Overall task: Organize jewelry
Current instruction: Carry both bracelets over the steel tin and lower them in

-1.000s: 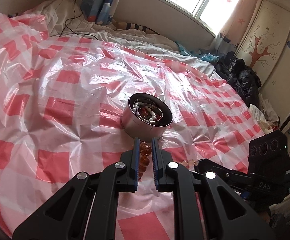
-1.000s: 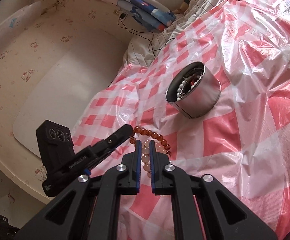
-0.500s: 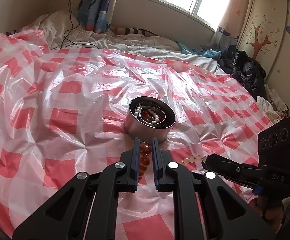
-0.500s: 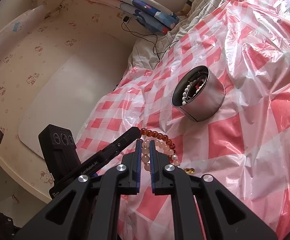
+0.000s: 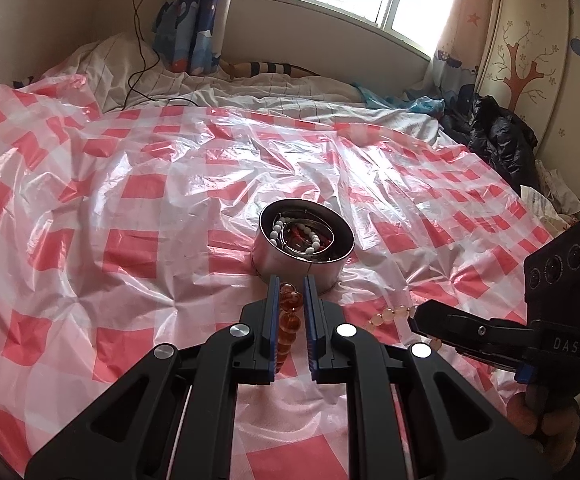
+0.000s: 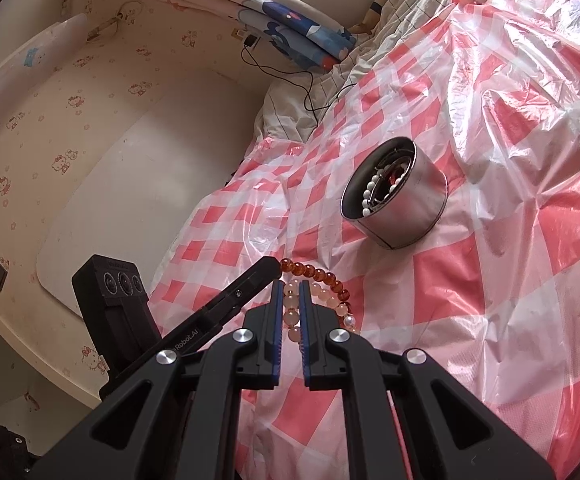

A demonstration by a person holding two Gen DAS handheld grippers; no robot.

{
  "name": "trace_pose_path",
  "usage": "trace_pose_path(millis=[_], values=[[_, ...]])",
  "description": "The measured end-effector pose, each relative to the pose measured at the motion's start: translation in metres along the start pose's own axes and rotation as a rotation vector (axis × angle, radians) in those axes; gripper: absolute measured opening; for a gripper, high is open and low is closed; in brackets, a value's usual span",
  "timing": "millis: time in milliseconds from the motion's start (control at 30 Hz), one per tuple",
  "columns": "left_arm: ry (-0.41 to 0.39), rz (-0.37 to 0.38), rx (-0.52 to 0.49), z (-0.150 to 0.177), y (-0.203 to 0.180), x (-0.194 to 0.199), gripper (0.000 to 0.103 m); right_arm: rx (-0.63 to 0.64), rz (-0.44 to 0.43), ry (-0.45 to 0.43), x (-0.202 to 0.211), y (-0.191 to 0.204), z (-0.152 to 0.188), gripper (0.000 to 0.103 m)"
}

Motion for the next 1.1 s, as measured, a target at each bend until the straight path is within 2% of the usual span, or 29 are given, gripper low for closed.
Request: trace_pose_path(millis=[533,933,1100], values=[[-0.027,-0.038,-0.053,-0.008,-0.014,-0.003,0.01,-0.004,-0.014,-0.034,0.01,0.001,-0.019,0.008],[-0.055,-0.077,-0.096,-0.014,-0.024,-0.005,0.01,0.034,-0.009,-0.021,0.01,0.009,-0.064,0.008],[-0.06,-0.076,-0.098,-0.019,-0.026,-0.01,0.01,0.017,-0.019,-0.038,0.012,0.005,-0.07,0.008]])
Point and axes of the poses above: each gripper's, at about its wrist camera, not at the fingertips, and x roughly against the way its jaws point, y to its left, z to its underside, the point moved 4 cm from there along -x, roughly the way its jaws point, and after that the axes turned 6 degrees about y, right-handed, at the moved point
